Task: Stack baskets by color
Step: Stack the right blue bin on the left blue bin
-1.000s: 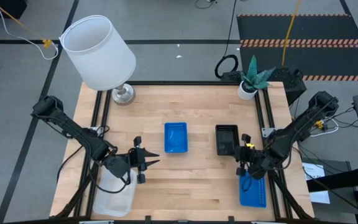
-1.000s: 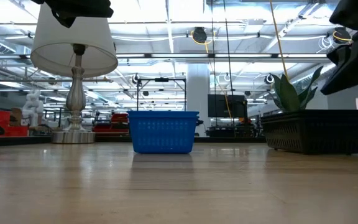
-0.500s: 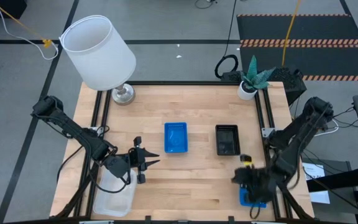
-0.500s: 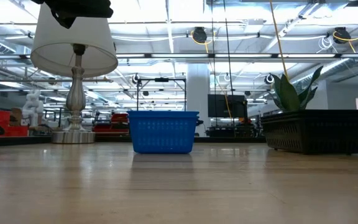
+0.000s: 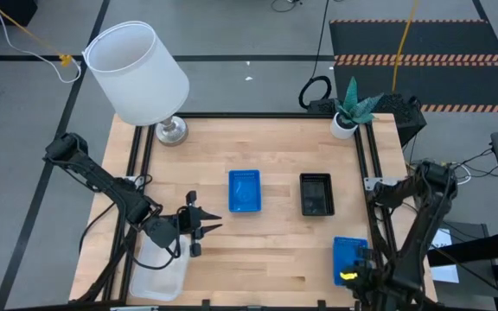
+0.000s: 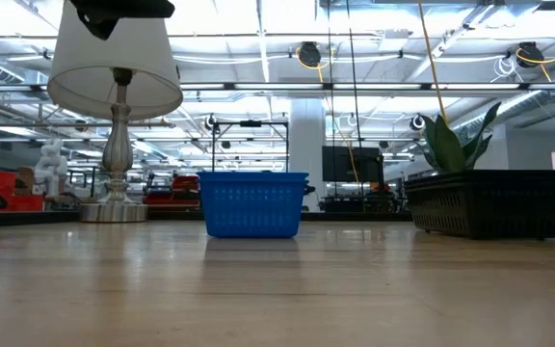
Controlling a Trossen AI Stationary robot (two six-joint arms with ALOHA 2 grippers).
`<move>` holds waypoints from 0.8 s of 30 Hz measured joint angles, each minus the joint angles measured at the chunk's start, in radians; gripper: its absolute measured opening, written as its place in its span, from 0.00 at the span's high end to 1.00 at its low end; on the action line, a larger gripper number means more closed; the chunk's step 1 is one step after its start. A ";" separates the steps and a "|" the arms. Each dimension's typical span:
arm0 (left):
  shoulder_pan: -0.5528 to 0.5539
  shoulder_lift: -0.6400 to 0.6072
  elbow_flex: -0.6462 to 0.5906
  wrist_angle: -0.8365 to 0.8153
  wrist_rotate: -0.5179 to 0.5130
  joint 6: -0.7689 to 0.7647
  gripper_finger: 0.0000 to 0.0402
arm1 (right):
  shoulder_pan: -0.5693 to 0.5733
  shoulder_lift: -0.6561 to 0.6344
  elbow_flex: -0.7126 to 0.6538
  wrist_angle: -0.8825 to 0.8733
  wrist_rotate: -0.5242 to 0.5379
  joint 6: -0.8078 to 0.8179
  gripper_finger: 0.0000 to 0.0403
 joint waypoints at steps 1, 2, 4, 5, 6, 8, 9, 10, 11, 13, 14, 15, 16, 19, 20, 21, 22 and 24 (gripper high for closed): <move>0.002 0.000 0.000 0.001 0.000 0.006 0.77 | 0.010 0.007 0.000 -0.004 -0.010 0.015 0.55; 0.003 0.000 0.000 0.003 0.000 0.008 0.77 | 0.018 0.015 0.000 -0.003 -0.024 0.026 0.54; 0.008 0.000 0.000 0.008 0.000 0.011 0.77 | 0.031 0.024 0.000 0.001 -0.036 0.042 0.52; 0.011 0.000 0.000 0.013 0.000 0.015 0.77 | 0.036 0.028 0.000 0.002 -0.035 0.044 0.52; 0.015 0.000 0.000 0.017 0.000 0.019 0.77 | 0.038 0.031 0.000 0.001 -0.036 0.044 0.52; 0.020 0.000 0.000 0.022 0.000 0.025 0.77 | 0.039 0.039 0.000 0.001 -0.039 0.037 0.53; 0.022 0.000 0.000 0.027 0.000 0.030 0.77 | 0.038 0.044 -0.002 0.001 -0.051 0.034 0.54; 0.023 0.000 0.000 0.034 0.000 0.034 0.77 | 0.037 0.047 -0.006 0.002 -0.061 0.033 0.56; 0.024 0.000 0.000 0.044 0.000 0.038 0.77 | 0.037 0.051 -0.012 0.004 -0.079 0.032 0.58; 0.024 0.000 0.000 0.061 0.013 0.041 0.77 | 0.037 0.057 -0.034 0.023 -0.105 0.031 0.64; 0.024 0.000 0.000 0.073 0.026 0.043 0.77 | 0.037 0.057 -0.049 0.040 -0.119 0.029 0.67; 0.024 0.000 0.000 0.081 0.032 0.049 0.77 | 0.035 0.058 -0.060 0.059 -0.141 0.028 0.71; 0.024 0.000 0.000 0.091 0.033 0.057 0.77 | 0.034 0.058 -0.066 0.069 -0.166 0.030 0.75; 0.024 0.000 0.000 0.132 0.035 0.086 0.77 | 0.026 0.052 -0.067 0.070 -0.209 0.052 0.89; 0.024 0.000 0.000 0.152 0.034 0.102 0.77 | 0.022 0.046 -0.067 0.070 -0.212 0.053 0.94; 0.024 0.000 0.000 0.175 0.035 0.117 0.77 | 0.017 0.038 -0.064 0.069 -0.211 0.053 0.97; 0.024 0.000 0.000 0.198 0.037 0.135 0.77 | 0.012 0.031 -0.057 0.059 -0.211 0.052 0.97; 0.024 0.009 0.014 0.216 0.054 0.162 0.77 | 0.001 0.022 -0.031 0.039 -0.210 0.052 0.97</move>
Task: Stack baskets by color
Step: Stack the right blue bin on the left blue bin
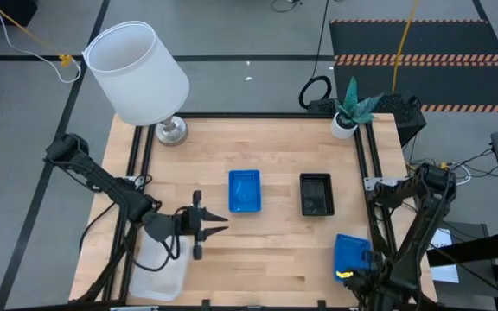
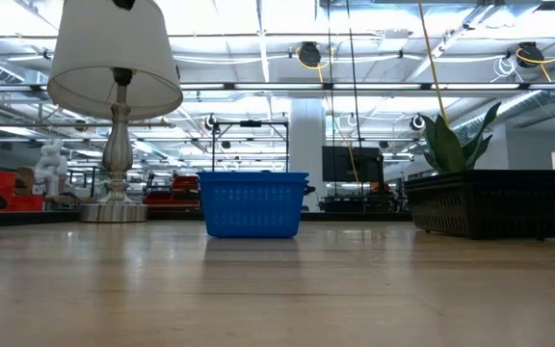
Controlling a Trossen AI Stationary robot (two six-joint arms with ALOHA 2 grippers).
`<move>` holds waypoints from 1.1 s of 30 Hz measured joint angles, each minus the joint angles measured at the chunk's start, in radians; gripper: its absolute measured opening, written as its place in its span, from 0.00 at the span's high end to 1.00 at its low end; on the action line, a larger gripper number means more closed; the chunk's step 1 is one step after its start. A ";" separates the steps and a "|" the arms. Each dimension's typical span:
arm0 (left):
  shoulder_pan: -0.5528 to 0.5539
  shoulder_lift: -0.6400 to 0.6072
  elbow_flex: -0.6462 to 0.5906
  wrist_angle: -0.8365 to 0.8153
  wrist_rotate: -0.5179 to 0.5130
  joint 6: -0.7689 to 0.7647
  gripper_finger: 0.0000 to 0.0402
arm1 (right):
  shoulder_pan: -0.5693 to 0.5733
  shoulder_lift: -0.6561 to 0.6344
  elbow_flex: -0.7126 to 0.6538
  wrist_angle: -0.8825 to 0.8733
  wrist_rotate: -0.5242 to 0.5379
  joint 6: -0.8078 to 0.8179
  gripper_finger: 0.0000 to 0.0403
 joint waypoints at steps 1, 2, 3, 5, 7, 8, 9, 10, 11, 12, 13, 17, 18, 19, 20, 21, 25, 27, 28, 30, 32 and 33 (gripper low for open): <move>0.000 0.011 0.016 0.002 0.004 0.016 0.77 | -0.006 -0.002 0.022 -0.027 -0.001 0.000 0.97; 0.000 0.023 0.036 0.000 0.006 0.035 0.77 | -0.013 -0.003 0.047 -0.057 -0.002 -0.008 0.98; 0.000 0.036 0.062 -0.012 0.007 0.059 0.77 | -0.022 -0.003 0.076 -0.089 -0.004 -0.024 0.98; -0.002 0.075 0.137 -0.036 0.007 0.102 0.77 | -0.040 -0.004 0.146 -0.157 0.001 -0.065 0.99; -0.001 0.123 0.223 -0.096 0.008 0.138 0.77 | -0.062 -0.005 0.217 -0.221 0.022 -0.105 0.99; 0.000 0.151 0.272 -0.140 0.020 0.154 0.77 | -0.074 -0.005 0.251 -0.254 0.041 -0.131 0.99; 0.002 0.180 0.319 -0.182 0.031 0.160 0.77 | -0.084 -0.005 0.284 -0.287 0.064 -0.160 0.99; 0.005 0.208 0.369 -0.223 0.036 0.160 0.76 | -0.094 -0.005 0.315 -0.315 0.090 -0.190 0.99; 0.007 0.236 0.418 -0.271 0.044 0.160 0.75 | -0.105 -0.005 0.342 -0.341 0.116 -0.220 0.99; 0.009 0.263 0.466 -0.310 0.055 0.161 0.73 | -0.115 -0.005 0.365 -0.365 0.138 -0.251 0.99; 0.011 0.289 0.513 -0.344 0.071 0.164 0.71 | -0.127 -0.005 0.383 -0.391 0.162 -0.284 0.99; 0.024 0.390 0.686 -0.429 0.121 0.172 0.56 | -0.188 -0.006 0.415 -0.450 0.248 -0.405 0.99; 0.026 0.412 0.721 -0.444 0.129 0.174 0.52 | -0.204 -0.005 0.415 -0.457 0.262 -0.430 0.99; 0.031 0.433 0.754 -0.464 0.137 0.175 0.48 | -0.221 -0.005 0.415 -0.460 0.268 -0.457 0.99; 0.037 0.456 0.790 -0.480 0.153 0.183 0.44 | -0.237 -0.003 0.415 -0.460 0.275 -0.484 0.99; 0.043 0.476 0.821 -0.492 0.163 0.194 0.41 | -0.254 -0.003 0.415 -0.460 0.287 -0.510 0.99; 0.074 0.543 0.920 -0.534 0.175 0.223 0.33 | -0.317 -0.002 0.415 -0.460 0.326 -0.600 0.99; 0.092 0.562 0.952 -0.563 0.192 0.226 0.33 | -0.345 -0.002 0.415 -0.461 0.345 -0.638 0.99; 0.102 0.573 0.967 -0.567 0.210 0.226 0.33 | -0.358 -0.002 0.415 -0.461 0.356 -0.655 0.99; 0.118 0.587 0.984 -0.574 0.231 0.226 0.35 | -0.386 -0.002 0.415 -0.459 0.373 -0.692 0.99; 0.130 0.590 0.984 -0.580 0.248 0.229 0.37 | -0.412 -0.002 0.415 -0.460 0.394 -0.720 0.99; 0.138 0.593 0.984 -0.578 0.258 0.230 0.38 | -0.427 -0.002 0.415 -0.457 0.404 -0.735 0.99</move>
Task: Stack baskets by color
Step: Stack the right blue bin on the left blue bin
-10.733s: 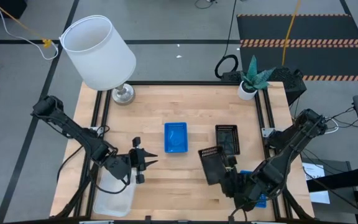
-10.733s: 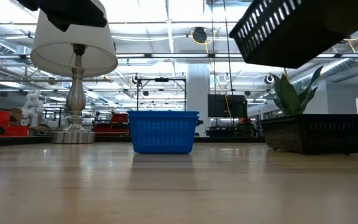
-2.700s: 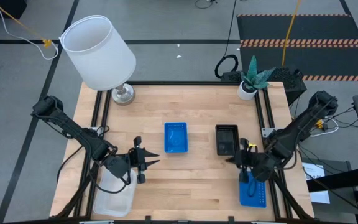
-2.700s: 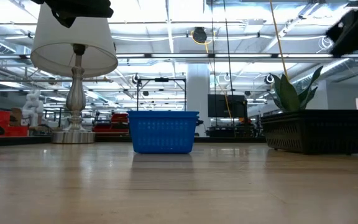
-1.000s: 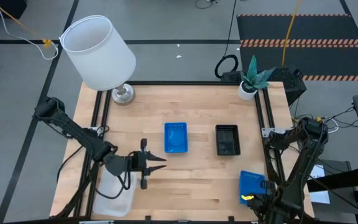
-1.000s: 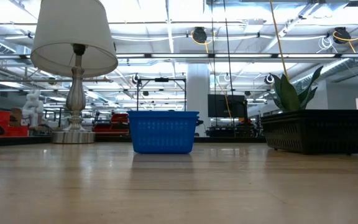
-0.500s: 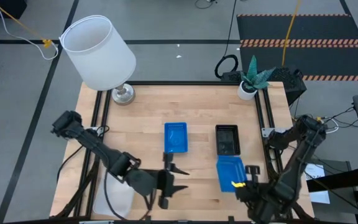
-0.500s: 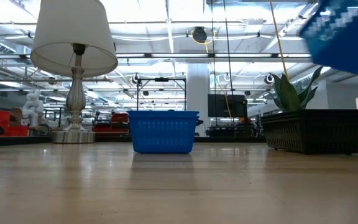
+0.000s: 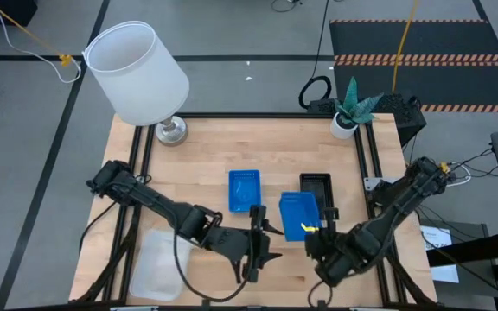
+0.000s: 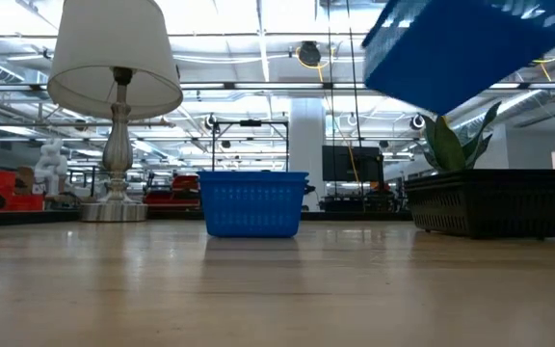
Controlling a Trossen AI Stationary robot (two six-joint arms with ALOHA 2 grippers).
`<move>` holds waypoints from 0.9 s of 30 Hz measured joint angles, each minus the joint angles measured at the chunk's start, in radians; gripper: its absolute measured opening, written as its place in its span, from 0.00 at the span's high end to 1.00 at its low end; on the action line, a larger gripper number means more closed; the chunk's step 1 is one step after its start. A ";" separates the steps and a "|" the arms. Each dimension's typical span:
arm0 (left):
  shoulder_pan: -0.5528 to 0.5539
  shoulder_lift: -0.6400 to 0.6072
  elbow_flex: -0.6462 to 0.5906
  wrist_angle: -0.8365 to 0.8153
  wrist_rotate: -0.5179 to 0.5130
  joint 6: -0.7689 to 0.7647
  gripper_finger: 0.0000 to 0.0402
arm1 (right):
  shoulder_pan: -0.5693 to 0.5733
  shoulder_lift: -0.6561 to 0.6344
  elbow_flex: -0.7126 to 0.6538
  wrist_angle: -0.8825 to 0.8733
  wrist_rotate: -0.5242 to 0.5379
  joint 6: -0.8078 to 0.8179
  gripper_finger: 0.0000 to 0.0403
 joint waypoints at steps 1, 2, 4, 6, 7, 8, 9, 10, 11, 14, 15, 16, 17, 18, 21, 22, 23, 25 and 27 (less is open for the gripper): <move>0.006 0.002 0.001 0.004 0.001 0.000 0.39 | -0.012 0.000 0.000 0.003 0.013 -0.018 0.99; 0.010 0.003 0.001 -0.001 0.002 0.001 0.40 | -0.024 0.000 0.000 0.008 0.024 -0.036 0.99; 0.015 0.009 0.001 -0.012 0.003 0.001 0.41 | -0.047 0.000 0.000 0.021 0.052 -0.072 0.99; 0.025 0.024 0.001 -0.002 0.003 0.009 0.41 | -0.065 0.000 0.000 0.036 0.072 -0.104 0.99; 0.026 0.028 0.001 -0.011 0.002 0.017 0.41 | -0.074 0.000 0.000 0.047 0.079 -0.121 0.99; 0.027 0.031 0.000 -0.023 0.003 0.021 0.42 | -0.082 0.001 0.000 0.059 0.092 -0.137 0.99; 0.030 0.037 0.000 -0.021 0.000 0.023 0.42 | -0.088 0.001 0.000 0.071 0.101 -0.152 0.99; 0.036 0.044 0.000 -0.012 -0.002 0.023 0.42 | -0.095 0.001 0.000 0.080 0.115 -0.165 0.99; 0.038 0.046 0.000 -0.014 -0.015 0.025 0.42 | -0.100 0.001 0.000 0.092 0.125 -0.177 0.98; 0.042 0.051 0.000 -0.024 -0.064 0.031 0.42 | -0.111 0.001 0.000 0.124 0.151 -0.215 0.98; 0.046 0.054 0.000 -0.023 -0.072 0.030 0.42 | -0.114 0.001 0.000 0.135 0.156 -0.225 0.98; 0.048 0.055 0.000 -0.027 -0.074 0.031 0.42 | -0.116 0.001 0.000 0.143 0.168 -0.231 0.98; 0.049 0.056 0.000 -0.039 -0.076 0.031 0.42 | -0.117 0.001 0.000 0.148 0.177 -0.234 0.98; 0.049 0.057 0.000 -0.048 -0.078 0.031 0.42 | -0.117 0.001 0.000 0.149 0.183 -0.235 0.98; 0.052 0.058 0.000 -0.083 -0.081 0.031 0.42 | -0.119 0.002 0.000 0.148 0.198 -0.238 0.98; 0.054 0.057 0.000 -0.097 -0.083 0.030 0.44 | -0.119 0.002 0.000 0.149 0.198 -0.237 0.98; 0.054 0.057 0.000 -0.112 -0.086 0.031 0.45 | -0.119 0.002 0.000 0.151 0.198 -0.238 0.98; 0.056 0.057 0.000 -0.132 -0.100 0.035 0.51 | -0.119 0.002 0.000 0.153 0.199 -0.238 0.98; 0.058 0.057 0.000 -0.138 -0.105 0.043 0.58 | -0.120 0.002 0.000 0.155 0.202 -0.238 0.98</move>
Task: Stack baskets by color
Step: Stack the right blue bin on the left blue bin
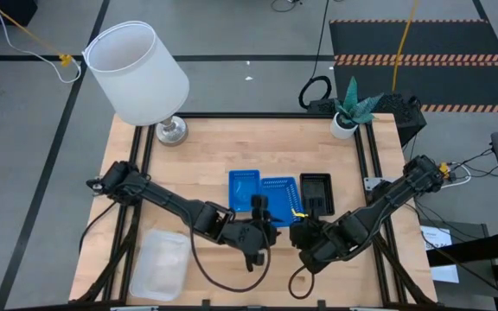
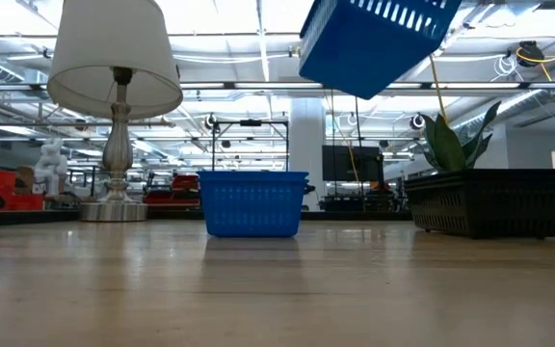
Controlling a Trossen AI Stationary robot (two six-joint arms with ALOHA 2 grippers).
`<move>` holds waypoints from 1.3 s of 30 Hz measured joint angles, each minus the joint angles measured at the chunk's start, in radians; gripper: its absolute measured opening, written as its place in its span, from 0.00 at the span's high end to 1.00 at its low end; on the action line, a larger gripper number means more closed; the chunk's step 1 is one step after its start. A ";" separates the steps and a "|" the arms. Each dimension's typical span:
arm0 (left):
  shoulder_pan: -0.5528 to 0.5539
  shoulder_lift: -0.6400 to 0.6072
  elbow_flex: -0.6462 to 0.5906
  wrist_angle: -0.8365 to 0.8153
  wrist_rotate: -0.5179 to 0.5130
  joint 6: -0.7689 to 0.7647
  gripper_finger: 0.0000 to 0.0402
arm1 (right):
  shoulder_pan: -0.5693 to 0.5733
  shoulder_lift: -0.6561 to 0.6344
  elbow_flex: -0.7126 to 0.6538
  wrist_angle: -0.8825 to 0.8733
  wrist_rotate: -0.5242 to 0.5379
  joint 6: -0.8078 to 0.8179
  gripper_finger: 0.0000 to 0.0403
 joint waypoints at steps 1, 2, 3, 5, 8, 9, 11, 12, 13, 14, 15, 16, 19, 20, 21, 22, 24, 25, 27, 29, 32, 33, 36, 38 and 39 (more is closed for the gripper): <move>0.001 0.000 0.000 -0.004 -0.001 0.004 0.62 | 0.000 0.000 0.000 0.001 0.001 0.000 0.98; 0.002 0.000 0.000 -0.011 -0.002 0.007 0.66 | 0.000 0.000 0.000 0.004 0.003 -0.001 0.98; 0.004 0.000 0.000 -0.021 -0.002 0.007 0.70 | 0.000 0.000 0.000 0.007 0.007 -0.005 0.98; 0.009 0.000 0.000 -0.049 -0.003 0.008 0.79 | 0.000 0.000 0.000 0.021 0.020 -0.020 0.98; 0.013 0.000 0.000 -0.089 0.001 0.007 0.90 | 0.000 0.000 0.000 0.043 0.024 -0.037 0.98; 0.014 0.000 0.000 -0.101 0.000 0.007 0.93 | -0.001 0.000 0.000 0.050 0.024 -0.044 0.98; 0.018 0.000 0.000 -0.111 0.001 0.005 0.96 | -0.001 0.000 0.000 0.060 0.026 -0.052 0.98; 0.020 0.000 0.000 -0.111 0.002 0.002 0.96 | -0.001 0.000 0.000 0.065 0.026 -0.062 0.98; 0.021 0.000 0.000 -0.112 0.002 -0.001 0.96 | -0.003 0.000 0.000 0.070 0.026 -0.069 0.98; 0.020 0.000 0.000 -0.116 0.001 -0.001 0.96 | -0.003 0.000 -0.001 0.076 0.025 -0.074 0.98; 0.020 0.000 0.000 -0.118 0.001 0.000 0.96 | -0.003 0.000 -0.001 0.080 0.024 -0.075 0.98; 0.020 0.000 0.000 -0.121 0.001 0.002 0.95 | -0.003 0.000 -0.001 0.081 0.024 -0.076 0.98; 0.019 0.000 0.000 -0.140 0.001 0.013 0.97 | -0.003 0.000 -0.001 0.087 0.026 -0.080 0.98; 0.019 -0.001 0.000 -0.148 0.000 0.014 0.98 | -0.004 0.000 -0.001 0.090 0.026 -0.087 0.98; 0.019 -0.001 0.000 -0.153 0.000 0.014 0.98 | -0.004 0.000 -0.001 0.094 0.027 -0.095 0.98; 0.020 -0.001 0.000 -0.156 0.000 0.014 0.98 | -0.004 0.000 -0.001 0.099 0.031 -0.103 0.97; 0.020 -0.002 0.000 -0.163 0.000 0.014 0.98 | 0.001 0.000 -0.001 0.118 0.051 -0.125 0.94; 0.020 -0.002 0.000 -0.166 0.002 0.014 0.98 | 0.005 0.000 -0.001 0.133 0.060 -0.138 0.92; 0.021 -0.001 -0.002 -0.188 0.009 0.007 0.98 | 0.016 0.000 0.000 0.166 0.081 -0.161 0.87; 0.021 0.002 -0.002 -0.210 0.010 -0.012 0.98 | 0.029 0.000 0.000 0.184 0.084 -0.186 0.79; 0.021 0.001 -0.002 -0.273 0.000 -0.056 0.98 | 0.061 -0.007 0.000 0.213 0.137 -0.206 0.67; 0.020 0.001 -0.002 -0.291 -0.003 -0.075 0.98 | 0.074 -0.012 0.000 0.211 0.165 -0.207 0.64; 0.003 0.001 -0.002 -0.347 -0.043 -0.117 0.98 | 0.115 -0.037 0.000 0.197 0.250 -0.203 0.55; -0.019 0.000 -0.012 -0.350 -0.058 -0.118 0.98 | 0.142 -0.052 0.000 0.190 0.284 -0.198 0.51; -0.030 0.000 -0.022 -0.350 -0.061 -0.113 0.98 | 0.155 -0.060 0.000 0.192 0.291 -0.196 0.50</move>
